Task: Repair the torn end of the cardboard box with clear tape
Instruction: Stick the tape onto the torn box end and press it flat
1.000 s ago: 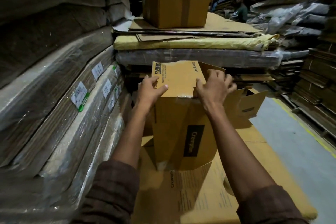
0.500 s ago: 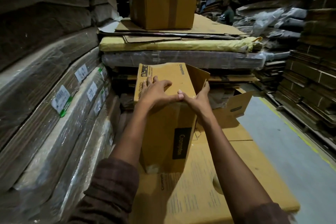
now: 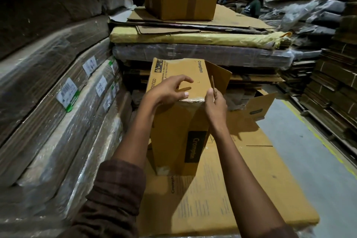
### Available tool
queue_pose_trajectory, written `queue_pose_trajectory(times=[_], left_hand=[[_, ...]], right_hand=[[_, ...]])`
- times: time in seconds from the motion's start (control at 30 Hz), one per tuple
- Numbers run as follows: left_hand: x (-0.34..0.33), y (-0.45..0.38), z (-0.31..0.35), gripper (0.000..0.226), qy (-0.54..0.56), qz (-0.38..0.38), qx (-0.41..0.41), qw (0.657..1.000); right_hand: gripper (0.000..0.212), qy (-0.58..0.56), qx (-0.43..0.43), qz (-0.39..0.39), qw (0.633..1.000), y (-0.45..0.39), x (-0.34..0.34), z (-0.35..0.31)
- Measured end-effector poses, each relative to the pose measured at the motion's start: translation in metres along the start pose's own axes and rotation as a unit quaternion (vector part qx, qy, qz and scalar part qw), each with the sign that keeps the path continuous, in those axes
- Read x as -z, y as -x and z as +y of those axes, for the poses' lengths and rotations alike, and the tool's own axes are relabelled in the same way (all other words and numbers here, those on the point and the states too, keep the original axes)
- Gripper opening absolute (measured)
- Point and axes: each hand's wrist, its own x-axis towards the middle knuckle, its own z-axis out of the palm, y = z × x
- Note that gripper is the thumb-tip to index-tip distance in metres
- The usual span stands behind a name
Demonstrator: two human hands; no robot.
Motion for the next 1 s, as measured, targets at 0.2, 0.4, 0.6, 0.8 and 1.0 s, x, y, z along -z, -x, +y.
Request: queue_pose_trajectory(times=[0.2,0.4,0.6,0.8,1.0], left_hand=[[0.009,0.010,-0.004,0.051,0.072,0.004,-0.026,0.997],[0.011,0.017,-0.001,0.045,0.081,0.000,-0.055,0.995],[-0.005,0.021,-0.008,0.060,-0.079,0.085,-0.058,0.992],[-0.022,0.018,-0.010,0.064,-0.266,0.134,-0.085,0.951],[-0.013,0.001,-0.006,0.066,-0.196,-0.028,-0.036,0.980]], right_hand=[[0.072,-0.019,0.007,-0.061,0.998,-0.005,0.002,0.010],[0.040,-0.063,-0.002,-0.095,0.993,-0.012,0.012,0.018],[0.080,-0.020,0.027,-0.097,0.995,-0.007,0.006,0.021],[0.077,0.050,0.117,-0.061,0.990,-0.007,0.000,0.031],[0.075,0.084,0.146,-0.106,0.980,-0.021,0.021,0.052]])
